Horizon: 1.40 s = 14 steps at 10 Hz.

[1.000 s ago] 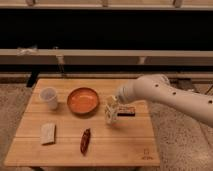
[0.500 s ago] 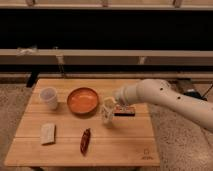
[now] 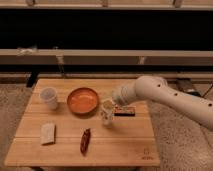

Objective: Stand the bottle upright

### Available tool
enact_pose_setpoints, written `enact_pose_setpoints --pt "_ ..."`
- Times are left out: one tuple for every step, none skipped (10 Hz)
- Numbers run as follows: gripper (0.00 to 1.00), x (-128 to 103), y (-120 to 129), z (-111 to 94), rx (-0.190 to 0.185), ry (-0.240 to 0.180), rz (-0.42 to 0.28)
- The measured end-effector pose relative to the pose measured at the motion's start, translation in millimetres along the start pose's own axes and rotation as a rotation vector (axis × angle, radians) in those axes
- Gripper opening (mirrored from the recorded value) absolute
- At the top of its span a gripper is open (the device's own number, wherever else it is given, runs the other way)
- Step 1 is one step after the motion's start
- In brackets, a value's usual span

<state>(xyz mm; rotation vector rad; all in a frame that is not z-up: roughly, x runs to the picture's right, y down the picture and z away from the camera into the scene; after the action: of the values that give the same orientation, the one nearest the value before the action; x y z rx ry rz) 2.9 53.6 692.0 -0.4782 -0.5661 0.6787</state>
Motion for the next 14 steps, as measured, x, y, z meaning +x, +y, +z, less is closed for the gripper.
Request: enact_pose_setpoints --pt "0.0 2 1 3 -0.007 0.011 -0.01" --pt "0.0 4 2 5 -0.012 0.02 -0.017" --pt "0.0 7 4 8 -0.018 0.031 -0.023" --pt "0.0 9 5 10 -0.022 0.041 -0.03" --pt "0.0 11 6 12 -0.022 0.045 -0.034" --pt "0.03 12 7 13 -0.018 0.047 -0.037" --pt "0.13 13 9 14 -0.013 0.05 -0.042" --pt "0.21 15 10 15 -0.011 0.052 -0.043" --pt "0.29 16 12 16 -0.009 0.055 -0.045" --pt "0.39 16 15 17 -0.008 0.059 -0.051" --pt "0.52 17 17 18 -0.007 0.063 -0.056" --pt "0.61 17 19 19 -0.006 0.065 -0.059" --pt "0.72 18 20 20 -0.006 0.067 -0.06" --pt "0.79 19 21 20 -0.007 0.068 -0.059"
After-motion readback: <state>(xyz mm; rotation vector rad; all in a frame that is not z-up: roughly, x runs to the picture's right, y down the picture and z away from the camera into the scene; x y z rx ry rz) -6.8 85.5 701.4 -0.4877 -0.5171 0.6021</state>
